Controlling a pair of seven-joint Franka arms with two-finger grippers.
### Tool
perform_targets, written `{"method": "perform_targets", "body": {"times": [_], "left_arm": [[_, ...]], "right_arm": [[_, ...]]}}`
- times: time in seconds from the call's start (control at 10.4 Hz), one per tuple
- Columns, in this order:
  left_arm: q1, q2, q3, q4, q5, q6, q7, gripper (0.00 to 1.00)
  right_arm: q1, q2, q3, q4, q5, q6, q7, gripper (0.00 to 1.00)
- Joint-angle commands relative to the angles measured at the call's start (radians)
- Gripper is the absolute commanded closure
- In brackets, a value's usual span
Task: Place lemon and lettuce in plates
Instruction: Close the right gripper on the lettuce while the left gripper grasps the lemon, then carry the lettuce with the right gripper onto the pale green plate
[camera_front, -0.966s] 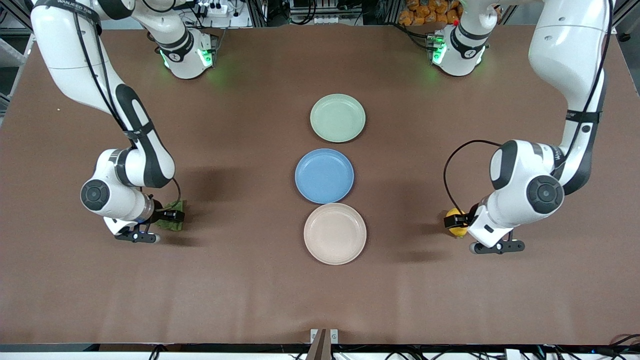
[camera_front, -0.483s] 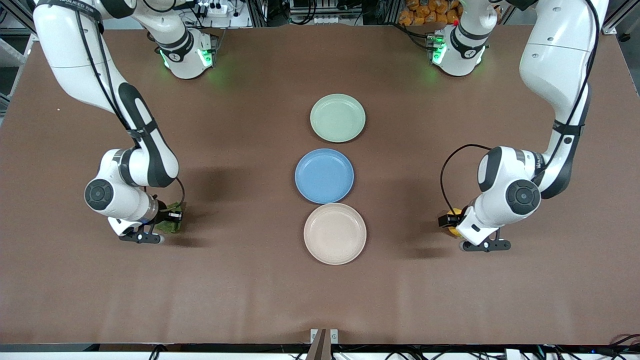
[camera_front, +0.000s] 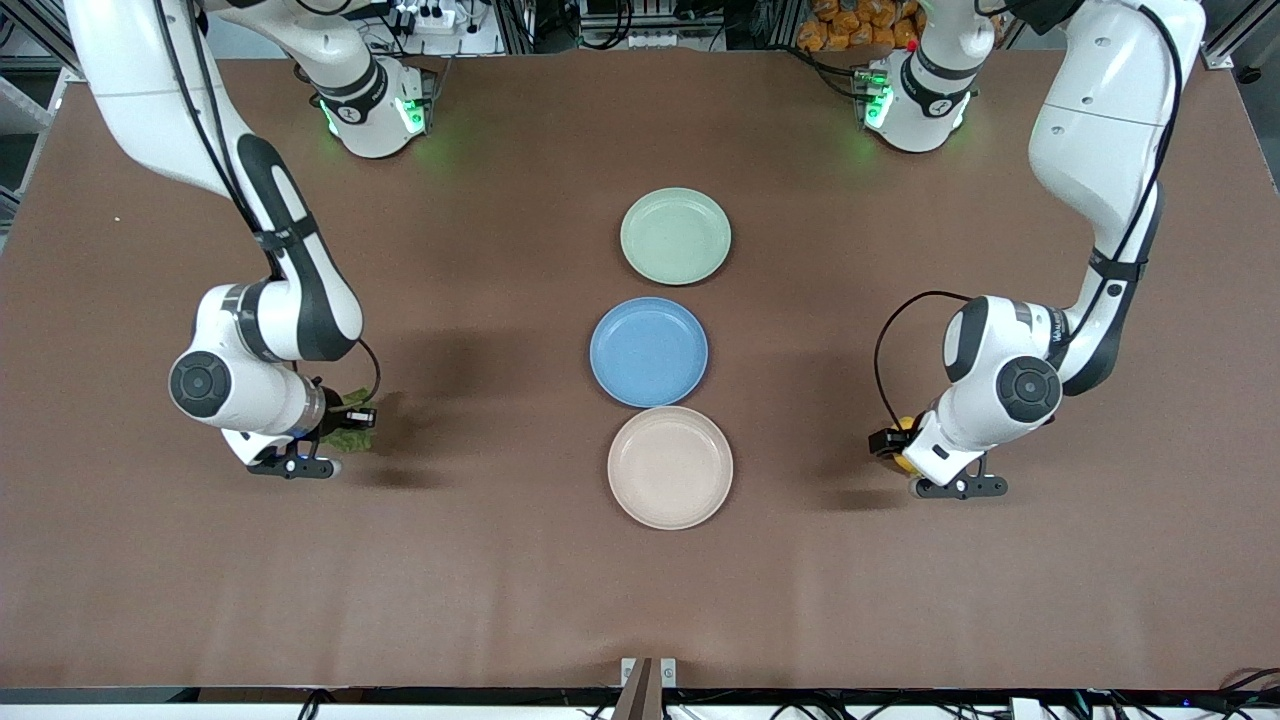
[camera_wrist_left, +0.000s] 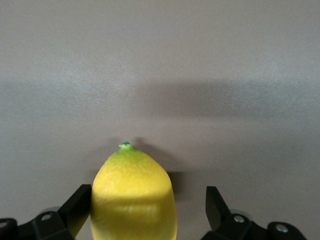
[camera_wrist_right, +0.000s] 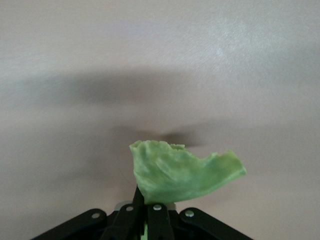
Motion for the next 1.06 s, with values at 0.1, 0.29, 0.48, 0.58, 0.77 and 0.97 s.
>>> {"method": "perform_targets", "body": {"times": [0.1, 0.29, 0.48, 0.58, 0.77, 0.97], "left_arm": [[0.003, 0.028, 0.002, -0.031, 0.057, 0.081, -0.028, 0.00], [0.003, 0.041, 0.005, -0.038, 0.059, 0.105, -0.028, 0.00], [0.005, 0.045, 0.005, -0.042, 0.063, 0.123, -0.028, 0.00], [0.006, 0.045, 0.005, -0.042, 0.071, 0.123, -0.028, 0.00], [0.011, 0.040, 0.005, -0.041, 0.071, 0.121, -0.023, 0.10], [0.014, 0.038, 0.005, -0.039, 0.071, 0.118, -0.018, 0.30]], "right_arm": [[0.040, -0.081, 0.002, -0.024, 0.007, -0.083, 0.079, 1.00], [0.124, -0.095, 0.002, -0.024, 0.007, -0.112, 0.194, 1.00], [0.254, -0.095, 0.002, -0.022, 0.007, -0.117, 0.402, 1.00], [0.302, -0.092, 0.004, -0.021, 0.007, -0.111, 0.503, 1.00], [0.379, -0.092, 0.009, -0.021, 0.024, -0.115, 0.632, 1.00], [0.489, -0.092, 0.009, -0.011, 0.034, -0.112, 0.808, 1.00]]}}
